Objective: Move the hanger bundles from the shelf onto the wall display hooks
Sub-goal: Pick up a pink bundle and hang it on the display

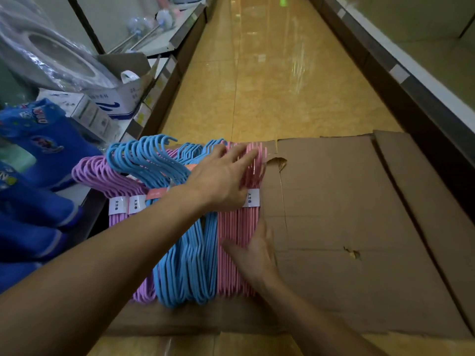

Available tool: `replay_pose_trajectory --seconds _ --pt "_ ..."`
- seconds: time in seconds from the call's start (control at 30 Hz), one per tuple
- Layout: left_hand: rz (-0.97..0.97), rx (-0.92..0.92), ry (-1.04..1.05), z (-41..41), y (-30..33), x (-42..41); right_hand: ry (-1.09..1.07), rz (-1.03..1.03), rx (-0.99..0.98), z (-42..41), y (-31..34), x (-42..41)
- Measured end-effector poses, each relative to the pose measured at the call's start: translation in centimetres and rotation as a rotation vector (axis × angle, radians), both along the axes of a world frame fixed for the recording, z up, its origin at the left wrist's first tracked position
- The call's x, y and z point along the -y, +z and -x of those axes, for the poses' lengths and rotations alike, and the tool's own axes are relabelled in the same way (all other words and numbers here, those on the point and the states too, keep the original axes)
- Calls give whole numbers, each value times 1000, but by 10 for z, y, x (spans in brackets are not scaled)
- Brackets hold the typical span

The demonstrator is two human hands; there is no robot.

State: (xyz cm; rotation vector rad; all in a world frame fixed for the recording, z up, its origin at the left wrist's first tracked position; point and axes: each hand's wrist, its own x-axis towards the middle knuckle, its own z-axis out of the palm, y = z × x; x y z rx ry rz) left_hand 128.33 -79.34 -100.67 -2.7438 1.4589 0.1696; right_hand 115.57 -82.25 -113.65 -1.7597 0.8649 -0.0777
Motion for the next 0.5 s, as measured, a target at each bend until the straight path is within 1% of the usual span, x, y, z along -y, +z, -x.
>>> replay_pose_trajectory --seconds 0.1,0.2,0.33,0.4,0.5 --pt "-39 36 -48 5 1 12 -79 79 -109 -11 2 -9" --pt "-60 52 -83 6 2 19 -183 90 -230 -26 5 -19" --pt "-73 44 -80 7 4 21 -228 148 -380 -41 7 -28" --pt "-89 25 -66 6 6 20 -229 177 -406 -45 4 -29" --pt "-102 3 -53 2 8 14 -231 221 -381 -47 0 -31"
